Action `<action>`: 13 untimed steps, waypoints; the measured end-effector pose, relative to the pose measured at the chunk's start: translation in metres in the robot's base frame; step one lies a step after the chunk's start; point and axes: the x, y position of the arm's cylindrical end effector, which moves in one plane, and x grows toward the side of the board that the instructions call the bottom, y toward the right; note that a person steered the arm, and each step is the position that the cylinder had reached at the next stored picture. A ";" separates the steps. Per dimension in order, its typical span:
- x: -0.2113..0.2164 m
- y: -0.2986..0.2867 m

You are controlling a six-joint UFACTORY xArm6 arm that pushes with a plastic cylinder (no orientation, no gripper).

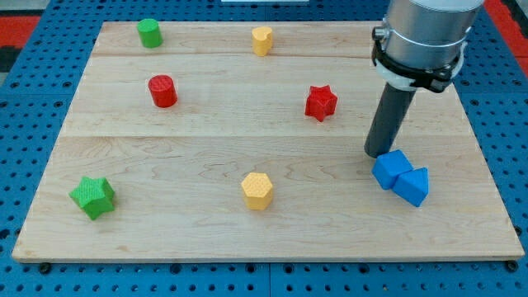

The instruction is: Move the red star to the red cirlce

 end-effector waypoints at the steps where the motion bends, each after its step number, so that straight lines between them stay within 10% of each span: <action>1: -0.026 -0.017; 9: -0.106 -0.096; 12: -0.050 -0.210; 13: -0.052 -0.142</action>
